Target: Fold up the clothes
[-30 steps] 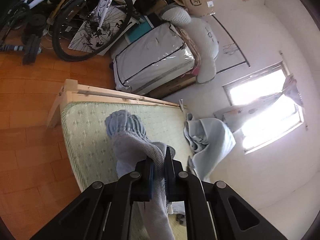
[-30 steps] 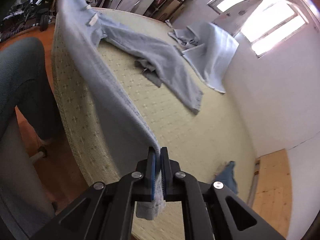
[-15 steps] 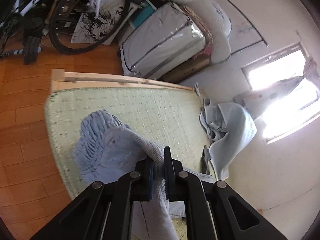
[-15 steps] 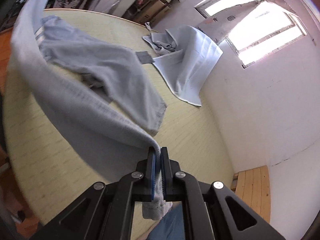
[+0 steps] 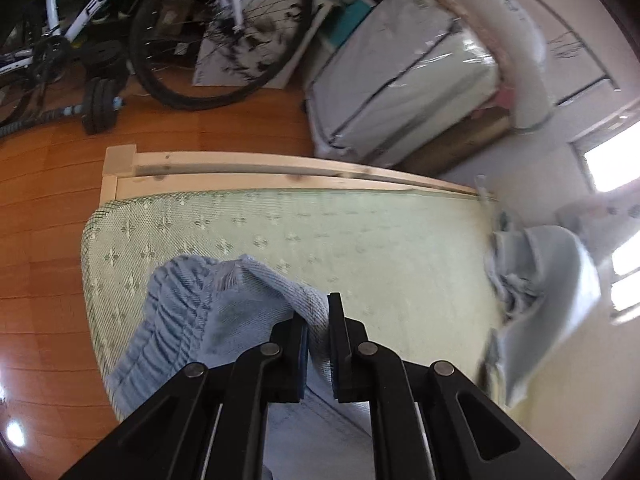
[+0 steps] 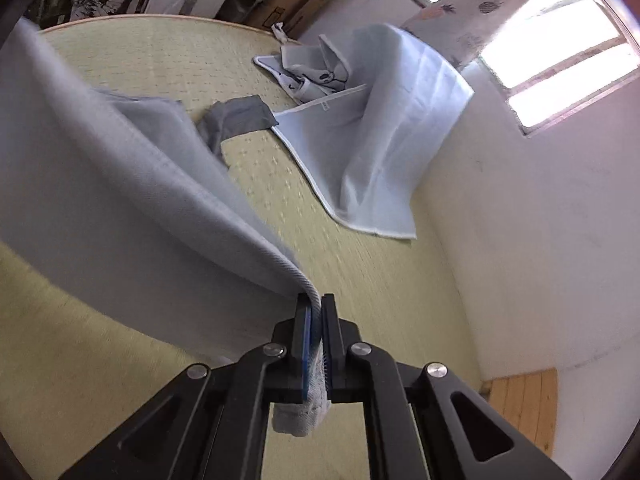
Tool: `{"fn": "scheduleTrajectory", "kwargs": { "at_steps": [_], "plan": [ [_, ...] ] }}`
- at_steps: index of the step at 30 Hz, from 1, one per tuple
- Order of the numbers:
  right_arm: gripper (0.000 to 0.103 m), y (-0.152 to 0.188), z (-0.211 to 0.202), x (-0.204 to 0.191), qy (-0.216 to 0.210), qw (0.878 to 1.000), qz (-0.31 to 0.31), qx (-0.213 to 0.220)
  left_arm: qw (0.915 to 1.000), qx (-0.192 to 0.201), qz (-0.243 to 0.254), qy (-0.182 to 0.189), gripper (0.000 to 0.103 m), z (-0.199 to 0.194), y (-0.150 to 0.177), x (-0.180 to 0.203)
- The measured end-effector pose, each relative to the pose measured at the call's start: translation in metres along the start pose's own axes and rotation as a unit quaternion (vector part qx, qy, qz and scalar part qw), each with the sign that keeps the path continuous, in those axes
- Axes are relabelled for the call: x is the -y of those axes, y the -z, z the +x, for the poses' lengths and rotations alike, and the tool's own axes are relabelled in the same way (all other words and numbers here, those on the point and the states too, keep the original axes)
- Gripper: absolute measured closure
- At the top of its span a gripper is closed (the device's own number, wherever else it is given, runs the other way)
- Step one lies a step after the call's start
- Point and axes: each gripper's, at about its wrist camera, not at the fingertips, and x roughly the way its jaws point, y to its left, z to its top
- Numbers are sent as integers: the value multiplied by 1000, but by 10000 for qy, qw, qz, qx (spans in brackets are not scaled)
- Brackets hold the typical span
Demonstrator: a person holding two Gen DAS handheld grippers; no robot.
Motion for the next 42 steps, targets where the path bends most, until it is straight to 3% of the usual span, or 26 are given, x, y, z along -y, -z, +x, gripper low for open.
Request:
{"fn": "scheduleTrajectory", "kwargs": {
  "at_steps": [3, 6, 11, 13, 14, 16, 17, 18, 21, 24, 27, 30, 33, 36, 38, 40, 42],
  "plan": [
    [100, -36, 53, -7, 26, 9999, -86, -93, 9996, -47, -182, -205, 96, 34, -3, -9],
    [100, -65, 99, -17, 59, 9996, -175, -229, 9991, -164, -39, -399, 95, 70, -7, -8],
    [98, -78, 161, -27, 118, 9989, 42, -459, 9981, -384, -138, -451, 92, 120, -12, -15],
    [88, -76, 175, -29, 250, 9982, 224, -503, 9982, -437, -73, -410, 88, 131, -10, -16],
    [82, -74, 181, -27, 360, 9972, 394, -532, 9986, -438, -41, -287, 81, 131, -9, -17],
    [50, -65, 183, -13, 450, 9929, 1032, -395, 9991, -430, 28, -45, 57, 130, -7, -18],
    [46, -57, 178, -5, 356, 9894, 1388, -230, 9993, -363, 111, 39, 38, 123, -6, -16],
    [40, -44, 170, 8, 301, 9815, 1891, -57, 9993, -296, 194, 123, 25, 115, -4, -14],
    [33, 2, 152, 37, -146, 9439, 3285, 302, 9984, -58, 454, 333, 18, 90, 4, -7],
    [32, 63, 153, 51, -991, 8758, 4713, 319, 9947, 185, 705, 721, 17, 54, 26, 4],
    [32, 113, 174, 43, -1648, 8161, 5539, 0, 9873, 377, 940, 1225, 13, 16, 59, 22],
    [32, 138, 195, 28, -1923, 7856, 5874, -280, 9759, 372, 1215, 1775, 3, -16, 105, 54],
    [32, 149, 213, 18, -2156, 7555, 6179, -310, 9573, -101, 1529, 2452, 1, -27, 159, 101],
    [33, 145, 226, 14, -2257, 7386, 6347, -270, 9369, -543, 1777, 2962, 1, -28, 212, 145],
    [41, 140, 235, 13, -2284, 7384, 6338, -298, 9224, -868, 1919, 3238, 1, -22, 251, 171],
    [66, 132, 242, 12, -2161, 7473, 6273, -370, 9118, -1143, 1983, 3409, 1, -15, 283, 184],
    [85, 129, 247, 10, -2004, 7566, 6204, -503, 9011, -1397, 2108, 3521, 1, -7, 309, 189]
  ]
}}
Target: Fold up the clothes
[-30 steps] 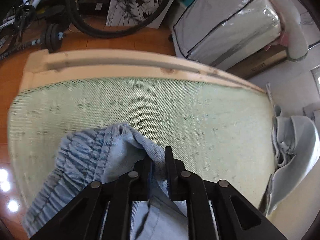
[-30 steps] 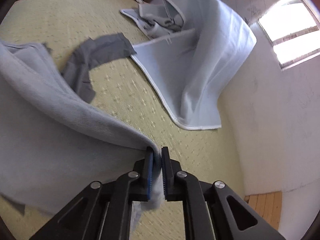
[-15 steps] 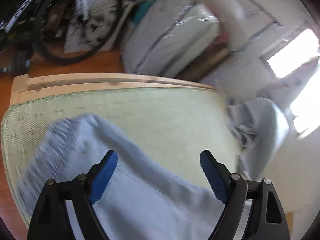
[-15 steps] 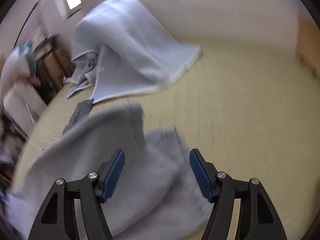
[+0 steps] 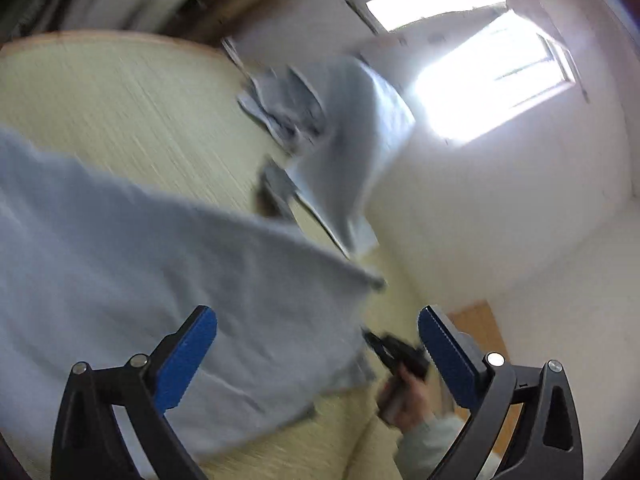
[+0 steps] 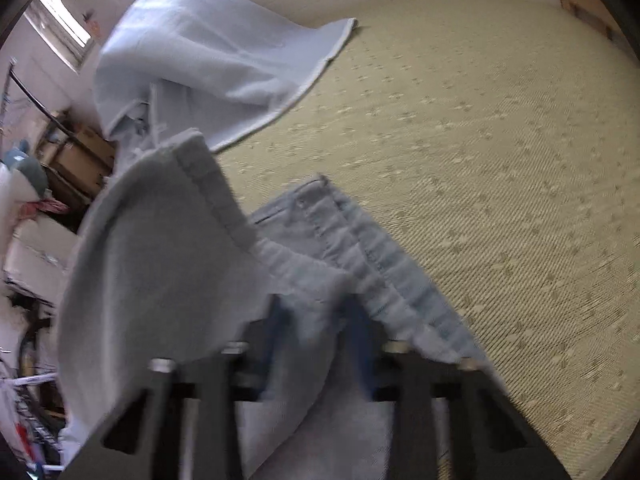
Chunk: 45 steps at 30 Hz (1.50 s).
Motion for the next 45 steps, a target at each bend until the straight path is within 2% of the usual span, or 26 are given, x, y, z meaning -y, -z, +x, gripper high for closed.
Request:
{"fn": "scheduleTrajectory", "kwargs": {
  "at_steps": [3, 5, 7, 10, 13, 15, 17, 20, 22, 24, 27, 30, 35, 41, 45],
  "plan": [
    [95, -2, 0, -11, 122, 9994, -313, 4, 9995, -217, 210, -77, 1, 19, 20, -6],
    [96, -1, -15, -20, 131, 9981, -566, 184, 9994, -325, 13, -82, 1, 26, 25, -17],
    [96, 2, -49, -24, 56, 9959, -728, 541, 9990, -381, -220, -12, 1, 31, 24, -27],
    [97, 16, -100, -11, 194, 9920, -807, 952, 9988, -384, -296, 49, 1, 34, 26, -31],
    [97, 31, -113, 13, 413, 9926, -647, 936, 9990, -378, -207, 85, 1, 42, 28, -25],
    [96, 42, -101, 27, 528, 9942, -625, 700, 9991, -396, -93, 104, 1, 42, 29, -19],
    [95, 51, -77, 41, 634, 9962, -528, 272, 9991, -397, 4, 115, 1, 43, 29, -14],
    [86, 57, -46, 53, 592, 9977, -310, 114, 9991, -390, 86, 129, 1, 43, 29, -8],
    [64, 56, -46, 57, 579, 9975, -95, 388, 9991, -387, 97, 121, 1, 42, 28, -8],
    [54, 52, -46, 58, 661, 9966, 55, 478, 9990, -411, 75, 127, 1, 43, 28, -8],
    [49, 51, -50, 59, 668, 9966, 193, 445, 9988, -468, 12, 152, 1, 49, 28, -10],
    [45, 53, -55, 63, 572, 9965, 353, 499, 9975, -686, 58, 159, 0, 56, 33, -7],
    [45, 56, -45, 75, 191, 9968, 721, 287, 9945, -992, 281, 167, 0, 65, 43, 2],
    [44, 58, -34, 71, 290, 9968, 681, 290, 9884, -1296, 783, 114, 0, 73, 56, 19],
    [44, 60, -36, 68, 366, 9962, 733, 310, 9866, -1297, 993, 19, 0, 72, 57, 25]
  ]
}}
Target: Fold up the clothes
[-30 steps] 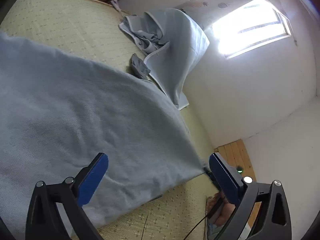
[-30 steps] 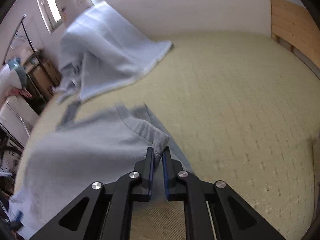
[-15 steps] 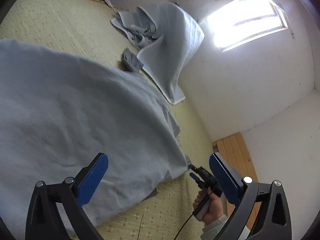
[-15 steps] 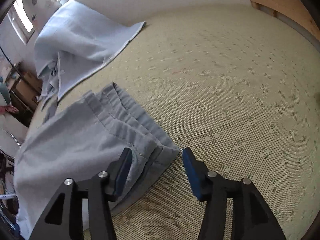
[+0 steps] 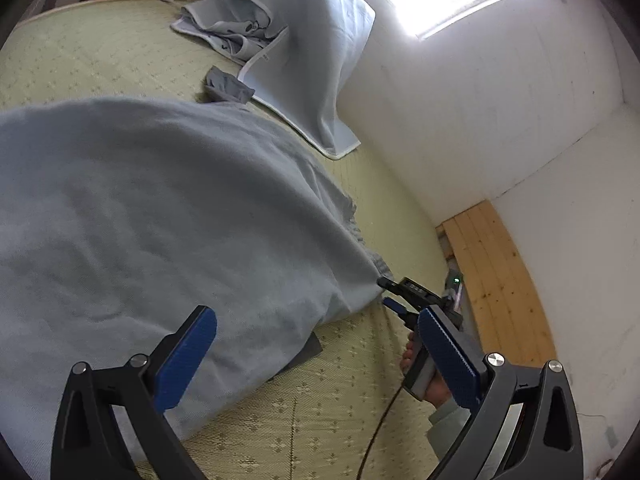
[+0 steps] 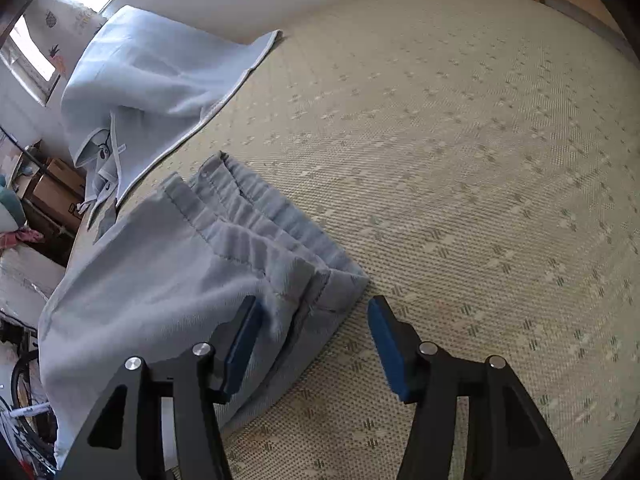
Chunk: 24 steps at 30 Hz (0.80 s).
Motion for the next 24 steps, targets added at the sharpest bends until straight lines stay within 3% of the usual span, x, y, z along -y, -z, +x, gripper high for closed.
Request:
{"fn": "scheduleTrajectory", "kwargs": {
  "at_steps": [7, 14, 18, 24],
  "plan": [
    [44, 30, -54, -16, -47, 9991, -255, 339, 9993, 307, 142, -156, 0, -36, -11, -8],
    [44, 114, -119, -92, -935, 9873, -1277, 144, 9938, 722, 451, -713, 0, -131, -20, -42],
    [44, 177, -146, -151, -1538, 9660, -2069, -201, 9845, 935, 480, -1404, 0, -209, -17, -84],
    [44, 286, -163, -250, -2275, 9093, -3412, -708, 9628, 1232, 156, -2401, 1, -308, -10, -150]
  ]
}}
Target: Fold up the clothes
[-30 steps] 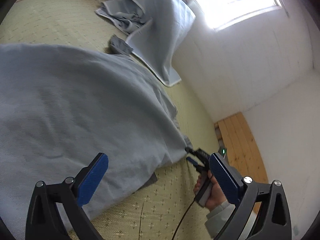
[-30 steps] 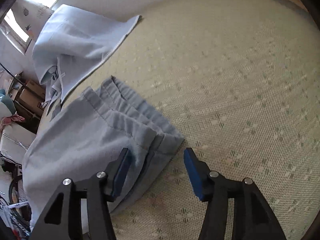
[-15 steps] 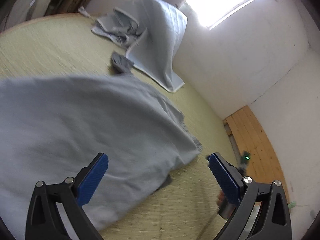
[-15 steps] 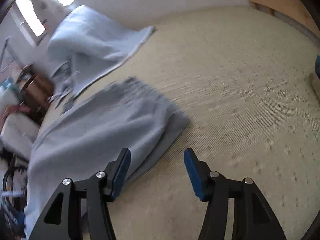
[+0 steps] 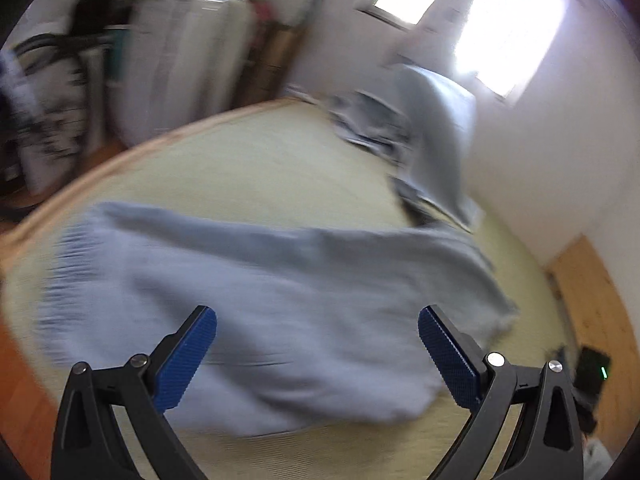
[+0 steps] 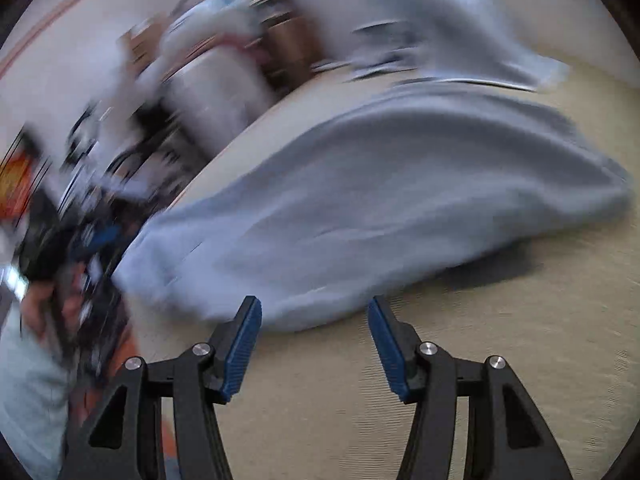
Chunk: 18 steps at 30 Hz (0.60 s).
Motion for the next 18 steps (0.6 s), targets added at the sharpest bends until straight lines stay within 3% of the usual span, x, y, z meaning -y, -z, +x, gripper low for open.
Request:
{"fn": "scheduleTrajectory", "kwargs": {
  "at_steps": [4, 8, 18],
  "plan": [
    [44, 9, 41, -82, -174, 9952, -909, -324, 9979, 28, -21, -651, 1, -24, 2, -55],
    [44, 14, 68, -138, -214, 9849, -1662, -445, 9953, 85, -294, -922, 1, -41, 7, -104],
    [44, -4, 125, -223, -544, 9648, -2505, -594, 9923, -254, -1166, -331, 1, -14, 11, -179]
  ]
}}
